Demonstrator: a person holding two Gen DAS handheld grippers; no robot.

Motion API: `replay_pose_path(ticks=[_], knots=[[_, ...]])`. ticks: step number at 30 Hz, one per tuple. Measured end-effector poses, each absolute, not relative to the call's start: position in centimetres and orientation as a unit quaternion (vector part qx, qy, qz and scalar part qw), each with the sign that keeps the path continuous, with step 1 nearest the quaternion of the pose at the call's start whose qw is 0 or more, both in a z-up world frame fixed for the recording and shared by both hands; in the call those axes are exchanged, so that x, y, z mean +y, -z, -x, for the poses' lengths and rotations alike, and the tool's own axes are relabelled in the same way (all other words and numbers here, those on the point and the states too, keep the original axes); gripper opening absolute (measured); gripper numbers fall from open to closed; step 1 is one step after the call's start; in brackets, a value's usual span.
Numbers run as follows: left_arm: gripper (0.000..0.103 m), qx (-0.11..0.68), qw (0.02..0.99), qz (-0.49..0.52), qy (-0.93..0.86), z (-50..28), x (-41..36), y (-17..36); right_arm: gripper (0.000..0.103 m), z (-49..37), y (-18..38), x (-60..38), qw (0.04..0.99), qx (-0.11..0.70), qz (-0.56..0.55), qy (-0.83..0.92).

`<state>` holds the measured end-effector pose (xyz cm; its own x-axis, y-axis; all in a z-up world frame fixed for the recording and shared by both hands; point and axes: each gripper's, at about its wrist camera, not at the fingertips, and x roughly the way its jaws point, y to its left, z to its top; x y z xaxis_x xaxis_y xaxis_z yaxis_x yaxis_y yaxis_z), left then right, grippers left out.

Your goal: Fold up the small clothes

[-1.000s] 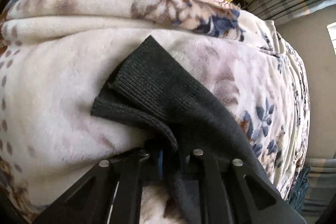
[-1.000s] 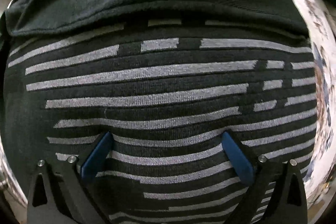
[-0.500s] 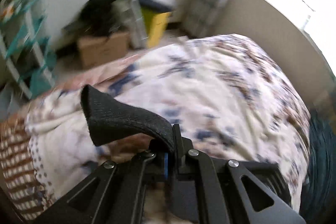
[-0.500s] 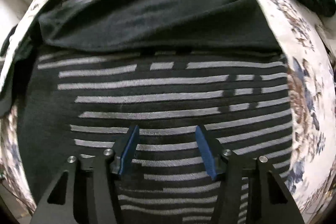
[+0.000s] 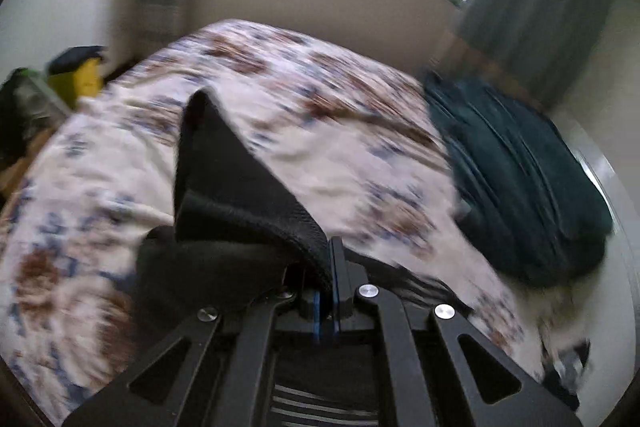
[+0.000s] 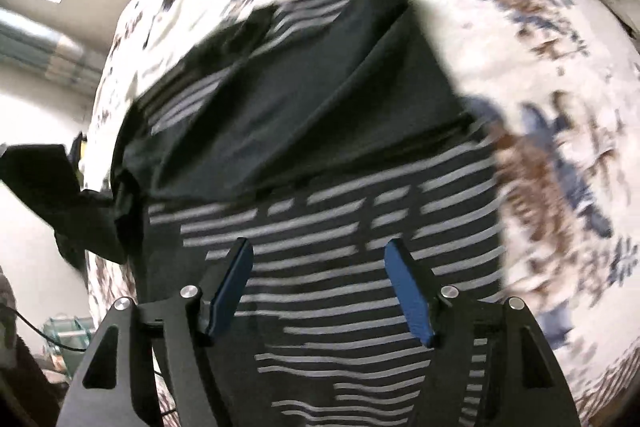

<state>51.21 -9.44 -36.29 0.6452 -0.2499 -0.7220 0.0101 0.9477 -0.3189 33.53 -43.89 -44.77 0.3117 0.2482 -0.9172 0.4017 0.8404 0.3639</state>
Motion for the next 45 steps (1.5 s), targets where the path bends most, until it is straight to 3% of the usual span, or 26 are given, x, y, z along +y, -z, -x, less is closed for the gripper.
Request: replay_pose_path(ticks=[11, 15, 16, 17, 19, 22, 30, 36, 39, 40, 41, 43, 45], knots=[[0.002, 0.515, 0.836, 0.058, 0.181, -48.8, -30.5, 48.1, 0.071, -29.5, 48.1, -57.4, 0.741, 0.591, -0.289, 0.134], [0.009, 0.557, 0.81, 0.014, 0.181, -48.0, -34.2, 51.6, 0.071, -29.4, 49.2, -59.6, 0.741, 0.59, -0.291, 0.137], [0.017, 0.569, 0.803, 0.008, 0.177, -48.1, -34.5, 52.1, 0.071, -29.6, 49.2, -60.0, 0.744, 0.586, -0.293, 0.133], [0.027, 0.576, 0.799, 0.006, 0.17, -48.1, -34.3, 52.6, 0.071, -30.0, 49.1, -60.3, 0.748, 0.583, -0.292, 0.127], [0.056, 0.584, 0.794, 0.021, 0.168, -48.2, -33.7, 52.7, 0.071, -30.8, 48.6, -60.7, 0.757, 0.578, -0.283, 0.111], [0.084, 0.579, 0.799, 0.035, 0.159, -48.4, -31.6, 50.9, 0.071, -32.3, 47.4, -60.9, 0.772, 0.566, -0.275, 0.093], [0.088, 0.529, 0.845, 0.061, 0.057, -50.0, -16.4, 43.9, 0.07, -39.3, 46.8, -58.7, 0.764, 0.556, -0.326, 0.029], [0.09, 0.558, 0.825, -0.003, -0.091, -55.3, -5.7, 50.3, 0.07, -45.8, 51.2, -54.4, 0.738, 0.591, -0.326, 0.017], [0.092, 0.59, 0.796, -0.008, -0.132, -57.4, -2.2, 55.3, 0.056, -47.5, 53.5, -52.9, 0.728, 0.607, -0.318, 0.017], [0.1, 0.597, 0.79, -0.005, -0.138, -57.8, -1.4, 56.5, 0.036, -47.9, 54.4, -52.4, 0.729, 0.611, -0.308, 0.024], [0.102, 0.606, 0.783, 0.007, -0.142, -58.5, -0.2, 57.9, 0.026, -48.2, 54.8, -51.9, 0.733, 0.613, -0.294, 0.03], [0.103, 0.605, 0.784, 0.032, -0.135, -59.2, 0.8, 58.7, 0.012, -48.3, 54.9, -51.1, 0.747, 0.61, -0.26, 0.045], [0.103, 0.606, 0.782, 0.053, -0.132, -59.7, 1.4, 59.1, 0.007, -48.0, 54.8, -51.2, 0.754, 0.611, -0.23, 0.073]])
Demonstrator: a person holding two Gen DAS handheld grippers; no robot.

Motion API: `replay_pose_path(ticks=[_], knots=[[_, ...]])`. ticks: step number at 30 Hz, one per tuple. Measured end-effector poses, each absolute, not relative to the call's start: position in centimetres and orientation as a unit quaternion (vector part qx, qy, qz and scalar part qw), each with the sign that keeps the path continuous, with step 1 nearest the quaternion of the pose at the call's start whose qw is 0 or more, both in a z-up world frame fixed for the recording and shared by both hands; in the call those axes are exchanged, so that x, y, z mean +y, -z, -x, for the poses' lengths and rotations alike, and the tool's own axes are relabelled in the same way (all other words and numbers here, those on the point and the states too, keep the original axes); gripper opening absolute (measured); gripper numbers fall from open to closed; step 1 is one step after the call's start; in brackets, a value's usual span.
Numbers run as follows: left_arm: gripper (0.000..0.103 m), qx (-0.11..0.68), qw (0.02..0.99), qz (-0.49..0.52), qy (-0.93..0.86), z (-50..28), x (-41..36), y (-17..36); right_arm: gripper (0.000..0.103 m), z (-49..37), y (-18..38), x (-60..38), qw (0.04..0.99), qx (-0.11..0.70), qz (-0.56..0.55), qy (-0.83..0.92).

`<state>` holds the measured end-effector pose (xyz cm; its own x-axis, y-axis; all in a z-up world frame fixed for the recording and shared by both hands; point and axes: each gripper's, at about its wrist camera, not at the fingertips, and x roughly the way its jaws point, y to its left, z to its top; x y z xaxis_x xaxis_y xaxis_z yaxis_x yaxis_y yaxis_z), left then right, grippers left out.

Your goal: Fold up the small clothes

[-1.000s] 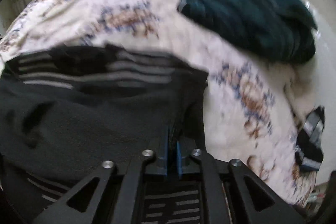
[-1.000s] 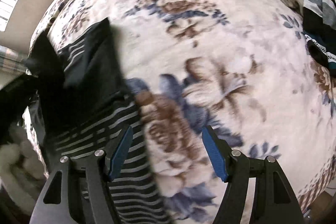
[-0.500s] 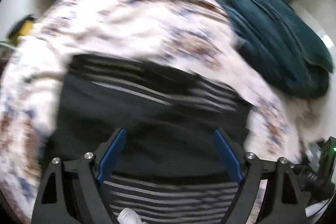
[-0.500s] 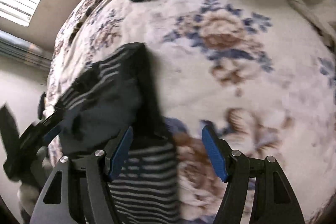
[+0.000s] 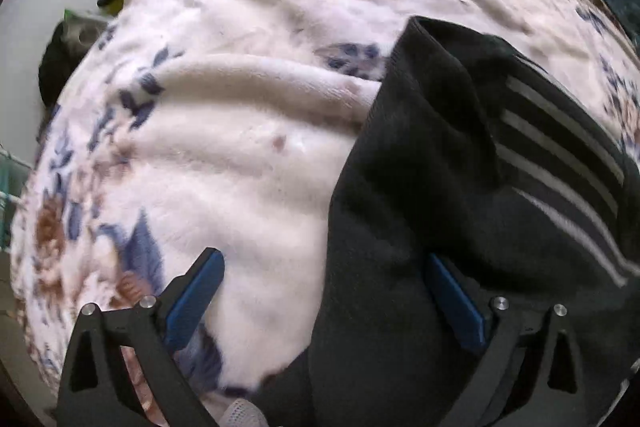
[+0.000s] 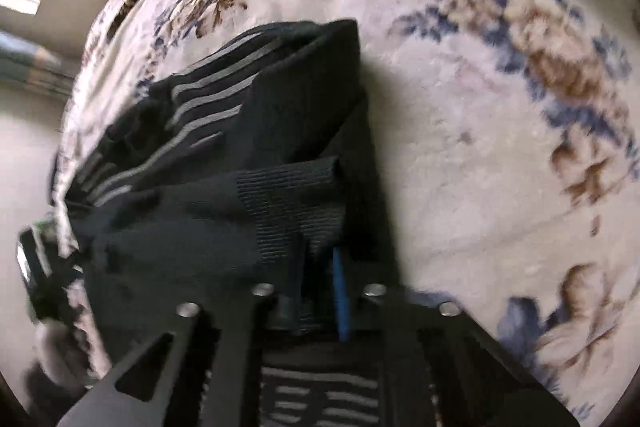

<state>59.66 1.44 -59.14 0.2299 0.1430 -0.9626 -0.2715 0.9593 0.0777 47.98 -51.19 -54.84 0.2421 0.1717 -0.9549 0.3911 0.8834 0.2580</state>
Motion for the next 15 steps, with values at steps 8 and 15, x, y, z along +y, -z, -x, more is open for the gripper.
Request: replay_pose_path(ticks=[8, 15], knots=[[0.103, 0.567, 0.812, 0.068, -0.12, -55.2, 1.5, 52.3, 0.015, -47.9, 50.3, -50.7, 0.758, 0.619, -0.203, 0.043], [0.103, 0.561, 0.817, 0.034, -0.133, -57.5, 2.1, 52.1, 0.064, -57.3, 50.4, -40.8, 0.758, 0.632, -0.132, -0.088]])
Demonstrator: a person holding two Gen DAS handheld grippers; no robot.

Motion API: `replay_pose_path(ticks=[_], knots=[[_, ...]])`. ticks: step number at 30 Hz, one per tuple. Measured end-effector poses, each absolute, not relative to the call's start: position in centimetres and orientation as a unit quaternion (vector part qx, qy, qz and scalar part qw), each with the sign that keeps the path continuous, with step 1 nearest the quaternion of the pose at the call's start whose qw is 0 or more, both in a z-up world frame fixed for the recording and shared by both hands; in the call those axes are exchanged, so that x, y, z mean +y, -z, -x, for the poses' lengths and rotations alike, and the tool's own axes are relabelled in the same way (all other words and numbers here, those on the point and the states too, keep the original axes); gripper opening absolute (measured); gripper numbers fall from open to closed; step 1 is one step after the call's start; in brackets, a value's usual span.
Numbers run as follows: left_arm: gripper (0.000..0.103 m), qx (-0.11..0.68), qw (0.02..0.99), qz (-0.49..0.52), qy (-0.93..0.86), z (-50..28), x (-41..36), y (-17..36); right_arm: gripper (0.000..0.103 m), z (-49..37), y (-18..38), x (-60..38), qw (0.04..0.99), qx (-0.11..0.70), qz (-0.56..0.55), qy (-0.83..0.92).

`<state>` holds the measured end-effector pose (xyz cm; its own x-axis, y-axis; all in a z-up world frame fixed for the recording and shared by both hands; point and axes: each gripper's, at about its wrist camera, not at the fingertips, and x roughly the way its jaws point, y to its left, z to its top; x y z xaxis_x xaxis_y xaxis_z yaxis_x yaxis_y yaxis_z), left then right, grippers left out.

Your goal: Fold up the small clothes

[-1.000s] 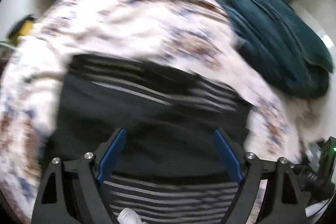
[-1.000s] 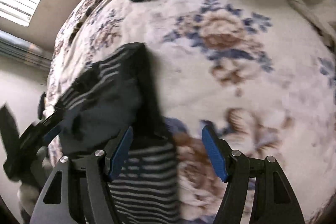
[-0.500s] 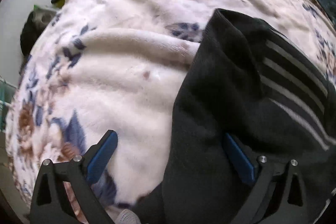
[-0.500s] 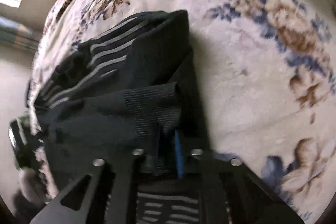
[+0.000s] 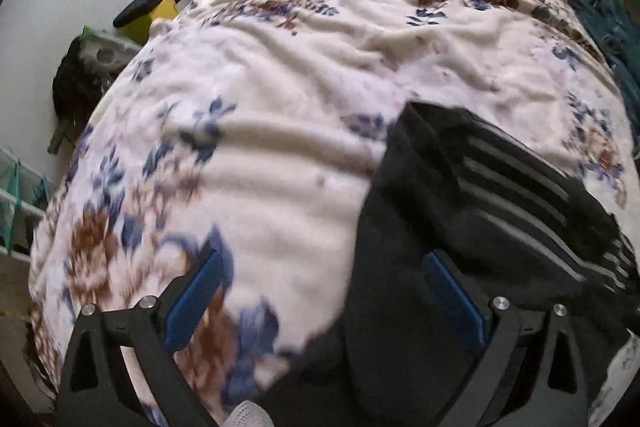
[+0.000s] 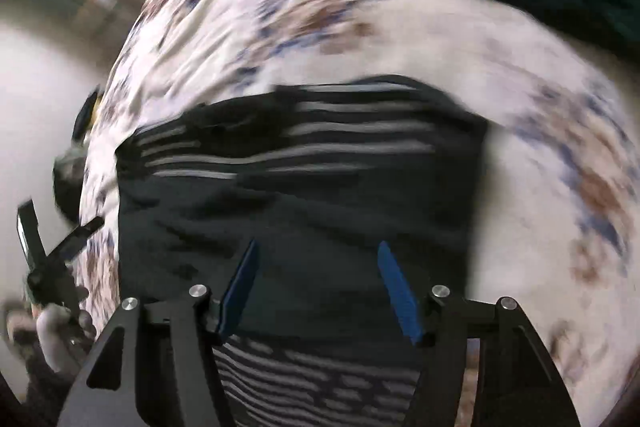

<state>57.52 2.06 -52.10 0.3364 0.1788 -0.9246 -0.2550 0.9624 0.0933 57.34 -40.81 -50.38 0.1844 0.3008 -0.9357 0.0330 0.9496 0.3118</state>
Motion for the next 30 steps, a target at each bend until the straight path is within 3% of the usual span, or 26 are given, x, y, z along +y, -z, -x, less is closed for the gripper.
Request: replay_pose_path(ticks=[3, 5, 8, 13, 16, 21, 22, 23, 25, 30], knots=[[0.103, 0.586, 0.799, -0.029, -0.132, -62.2, 1.2, 54.8, 0.057, -60.1, 53.8, -36.8, 0.736, 0.663, -0.079, -0.112], [0.103, 0.604, 0.782, -0.074, -0.133, -64.6, 0.9, 57.7, 0.03, -60.9, 56.1, -34.5, 0.722, 0.682, -0.025, -0.114], [0.103, 0.611, 0.778, -0.074, -0.126, -66.5, 1.5, 59.5, 0.025, -61.4, 57.8, -33.0, 0.734, 0.673, 0.034, -0.091], [0.103, 0.616, 0.776, -0.039, -0.13, -67.8, 2.7, 59.3, 0.009, -62.0, 58.2, -34.9, 0.751, 0.659, 0.0, -0.039], [0.103, 0.603, 0.786, -0.057, -0.124, -66.6, 2.3, 57.4, 0.009, -62.2, 57.8, -35.3, 0.746, 0.665, -0.016, -0.042], [0.103, 0.566, 0.819, -0.047, -0.08, -60.3, 0.1, 51.5, 0.016, -61.1, 54.5, -40.2, 0.736, 0.661, -0.134, -0.064], [0.103, 0.562, 0.822, -0.052, -0.074, -58.8, -1.0, 50.8, 0.026, -60.6, 54.0, -41.2, 0.732, 0.661, -0.153, -0.07], [0.103, 0.556, 0.827, -0.062, -0.061, -56.0, -2.6, 49.8, 0.046, -59.8, 53.4, -42.4, 0.726, 0.661, -0.173, -0.072], [0.103, 0.554, 0.828, -0.077, -0.039, -52.1, -5.4, 49.1, 0.064, -57.3, 52.3, -45.4, 0.712, 0.662, -0.221, -0.075], [0.103, 0.59, 0.796, -0.125, 0.054, -40.4, -16.1, 50.1, 0.064, -48.4, 50.9, -50.9, 0.674, 0.679, -0.286, -0.05]])
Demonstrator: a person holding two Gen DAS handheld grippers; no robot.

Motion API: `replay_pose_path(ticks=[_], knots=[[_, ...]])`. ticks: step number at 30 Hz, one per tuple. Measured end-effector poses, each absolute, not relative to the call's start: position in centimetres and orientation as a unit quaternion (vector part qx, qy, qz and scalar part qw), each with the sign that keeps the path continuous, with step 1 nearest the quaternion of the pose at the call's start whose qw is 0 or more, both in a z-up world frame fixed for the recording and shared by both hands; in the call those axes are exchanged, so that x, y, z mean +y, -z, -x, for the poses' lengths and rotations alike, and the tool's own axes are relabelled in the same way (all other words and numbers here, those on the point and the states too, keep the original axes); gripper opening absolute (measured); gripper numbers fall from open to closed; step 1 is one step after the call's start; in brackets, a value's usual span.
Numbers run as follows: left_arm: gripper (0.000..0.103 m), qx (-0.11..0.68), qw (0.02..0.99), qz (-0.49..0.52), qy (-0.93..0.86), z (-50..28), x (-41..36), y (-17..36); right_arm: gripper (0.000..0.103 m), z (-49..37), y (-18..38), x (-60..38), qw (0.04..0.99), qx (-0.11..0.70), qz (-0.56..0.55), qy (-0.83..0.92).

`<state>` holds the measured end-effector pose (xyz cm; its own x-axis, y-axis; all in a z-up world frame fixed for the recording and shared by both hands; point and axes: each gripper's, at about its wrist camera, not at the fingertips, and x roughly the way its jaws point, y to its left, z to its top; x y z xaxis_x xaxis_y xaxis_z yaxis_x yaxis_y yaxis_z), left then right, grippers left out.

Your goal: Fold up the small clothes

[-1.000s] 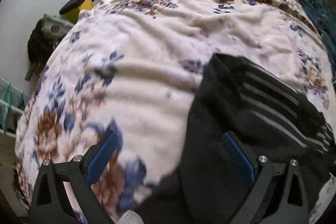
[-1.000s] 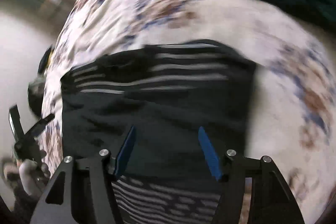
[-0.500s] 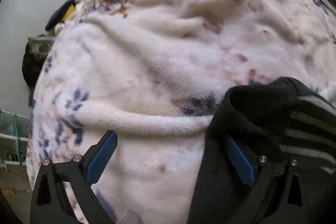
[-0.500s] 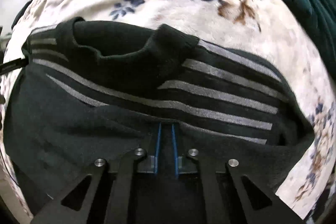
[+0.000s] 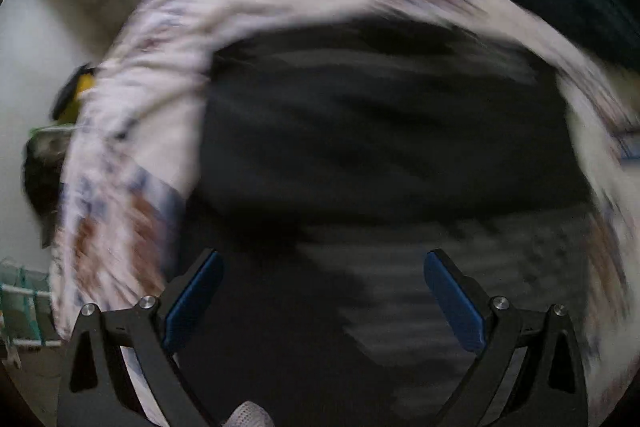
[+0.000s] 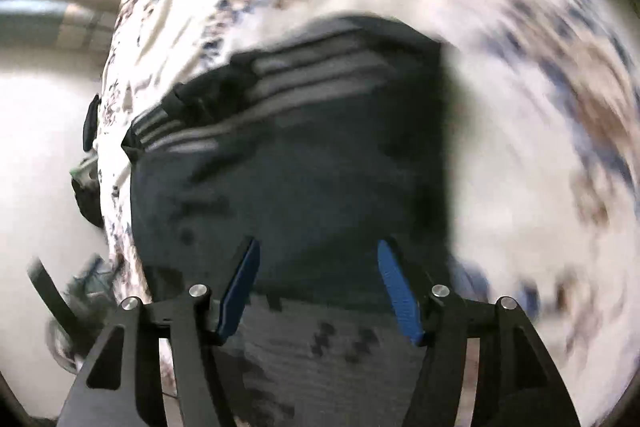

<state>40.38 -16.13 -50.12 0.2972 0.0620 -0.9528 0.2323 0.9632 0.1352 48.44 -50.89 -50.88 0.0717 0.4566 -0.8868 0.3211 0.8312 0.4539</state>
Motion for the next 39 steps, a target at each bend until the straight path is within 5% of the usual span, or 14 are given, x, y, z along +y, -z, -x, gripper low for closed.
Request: replay_pose_path(ticks=[12, 16, 31, 33, 35, 37, 39], knots=[[0.103, 0.691, 0.688, -0.211, 0.064, -15.7, -38.1, 60.1, 0.064, -40.2, 53.4, -60.2, 0.656, 0.688, -0.287, -0.122], [0.103, 0.689, 0.679, -0.252, 0.016, -15.3, -40.2, 63.3, 0.064, -40.4, 54.3, -62.0, 0.645, 0.698, -0.265, -0.162], [0.099, 0.683, 0.712, -0.16, 0.019, -21.6, -33.7, 64.0, 0.064, -52.2, 61.8, -61.5, 0.629, 0.654, -0.358, -0.22], [0.088, 0.673, 0.726, -0.139, 0.04, -22.4, -32.7, 63.8, 0.064, -54.3, 62.9, -59.5, 0.627, 0.651, -0.357, -0.235], [0.066, 0.665, 0.735, -0.123, 0.047, -23.3, -31.6, 63.2, 0.064, -55.4, 63.3, -58.0, 0.631, 0.644, -0.357, -0.243], [0.023, 0.66, 0.74, -0.121, 0.04, -24.0, -30.7, 62.5, 0.064, -56.3, 63.6, -56.3, 0.636, 0.636, -0.363, -0.244], [0.01, 0.659, 0.743, -0.111, 0.036, -25.2, -30.0, 61.8, 0.056, -56.7, 63.4, -55.2, 0.65, 0.625, -0.363, -0.236]])
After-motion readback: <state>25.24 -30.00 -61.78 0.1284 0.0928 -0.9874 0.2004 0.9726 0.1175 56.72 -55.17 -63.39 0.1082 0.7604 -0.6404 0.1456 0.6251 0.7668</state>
